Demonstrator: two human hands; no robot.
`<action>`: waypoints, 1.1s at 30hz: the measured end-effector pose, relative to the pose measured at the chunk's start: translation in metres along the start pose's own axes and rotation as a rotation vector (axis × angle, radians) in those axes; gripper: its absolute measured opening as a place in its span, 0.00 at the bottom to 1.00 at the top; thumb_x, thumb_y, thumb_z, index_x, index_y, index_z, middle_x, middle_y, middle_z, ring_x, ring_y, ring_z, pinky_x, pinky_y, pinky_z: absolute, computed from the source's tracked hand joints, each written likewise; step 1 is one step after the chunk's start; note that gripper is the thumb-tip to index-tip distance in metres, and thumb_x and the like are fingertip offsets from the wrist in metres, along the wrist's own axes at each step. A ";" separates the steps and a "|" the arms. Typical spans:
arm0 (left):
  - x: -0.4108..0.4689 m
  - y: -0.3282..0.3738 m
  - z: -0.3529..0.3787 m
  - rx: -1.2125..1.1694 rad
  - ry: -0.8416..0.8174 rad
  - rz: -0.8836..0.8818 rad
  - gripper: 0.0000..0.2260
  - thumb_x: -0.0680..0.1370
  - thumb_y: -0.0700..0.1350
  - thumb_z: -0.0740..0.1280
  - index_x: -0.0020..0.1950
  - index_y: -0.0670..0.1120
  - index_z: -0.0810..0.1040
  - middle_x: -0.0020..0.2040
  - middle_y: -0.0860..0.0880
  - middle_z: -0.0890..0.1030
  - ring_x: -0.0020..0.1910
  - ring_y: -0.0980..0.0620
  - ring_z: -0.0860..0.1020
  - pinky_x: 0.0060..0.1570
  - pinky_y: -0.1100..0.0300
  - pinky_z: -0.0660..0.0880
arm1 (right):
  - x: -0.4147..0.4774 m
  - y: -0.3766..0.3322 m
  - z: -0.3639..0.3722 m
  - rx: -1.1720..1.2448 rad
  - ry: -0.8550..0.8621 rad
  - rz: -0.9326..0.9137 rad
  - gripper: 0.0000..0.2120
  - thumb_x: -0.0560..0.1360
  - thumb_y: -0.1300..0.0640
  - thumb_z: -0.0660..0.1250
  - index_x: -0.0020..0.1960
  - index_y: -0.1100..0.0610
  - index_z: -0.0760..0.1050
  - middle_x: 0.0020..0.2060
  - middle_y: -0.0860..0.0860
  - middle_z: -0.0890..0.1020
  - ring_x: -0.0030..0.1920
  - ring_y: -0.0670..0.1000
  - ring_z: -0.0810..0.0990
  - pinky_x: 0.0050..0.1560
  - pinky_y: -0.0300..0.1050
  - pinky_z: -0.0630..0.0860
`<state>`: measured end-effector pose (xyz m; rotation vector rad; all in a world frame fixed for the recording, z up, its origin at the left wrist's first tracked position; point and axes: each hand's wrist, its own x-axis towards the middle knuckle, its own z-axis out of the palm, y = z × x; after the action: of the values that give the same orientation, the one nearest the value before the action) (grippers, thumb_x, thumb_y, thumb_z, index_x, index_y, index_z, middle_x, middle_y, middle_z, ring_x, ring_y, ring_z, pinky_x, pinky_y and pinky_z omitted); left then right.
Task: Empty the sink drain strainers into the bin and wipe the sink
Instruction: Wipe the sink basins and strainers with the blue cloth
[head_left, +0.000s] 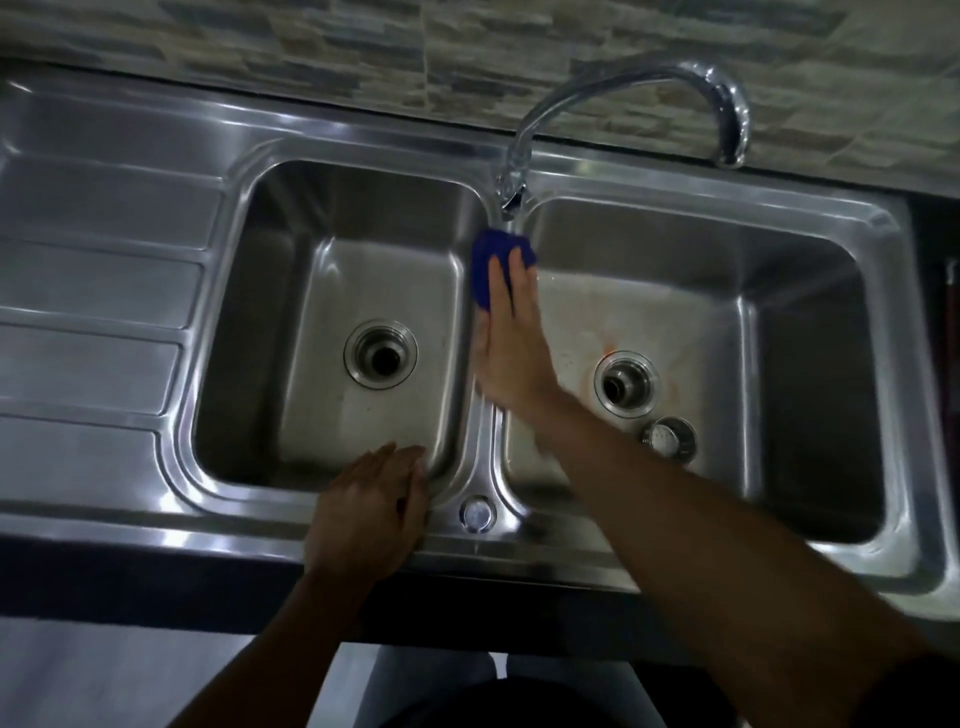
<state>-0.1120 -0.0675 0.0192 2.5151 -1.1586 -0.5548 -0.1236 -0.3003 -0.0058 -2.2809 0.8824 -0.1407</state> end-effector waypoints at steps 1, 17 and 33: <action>0.001 0.000 0.001 -0.017 0.019 -0.003 0.17 0.82 0.53 0.58 0.60 0.48 0.81 0.54 0.46 0.86 0.52 0.46 0.85 0.51 0.52 0.80 | 0.019 0.001 -0.004 0.023 0.006 0.009 0.28 0.86 0.57 0.52 0.82 0.58 0.46 0.82 0.56 0.42 0.81 0.57 0.40 0.79 0.57 0.57; 0.084 0.013 0.011 -0.340 0.082 -0.248 0.20 0.83 0.54 0.57 0.74 0.53 0.68 0.66 0.48 0.79 0.64 0.47 0.79 0.60 0.56 0.73 | 0.018 0.023 -0.017 0.217 0.076 -0.090 0.25 0.83 0.66 0.57 0.79 0.58 0.61 0.81 0.51 0.57 0.82 0.51 0.51 0.80 0.45 0.55; 0.170 0.098 0.043 -0.113 0.164 0.070 0.27 0.84 0.48 0.46 0.82 0.40 0.53 0.83 0.40 0.52 0.83 0.46 0.47 0.82 0.47 0.49 | 0.112 0.128 -0.121 -0.604 0.060 -0.526 0.32 0.70 0.73 0.62 0.74 0.62 0.69 0.75 0.61 0.69 0.77 0.65 0.63 0.78 0.62 0.56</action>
<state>-0.0946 -0.2657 -0.0119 2.3652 -1.1179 -0.3771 -0.1489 -0.5074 -0.0096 -3.0540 0.3503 -0.1926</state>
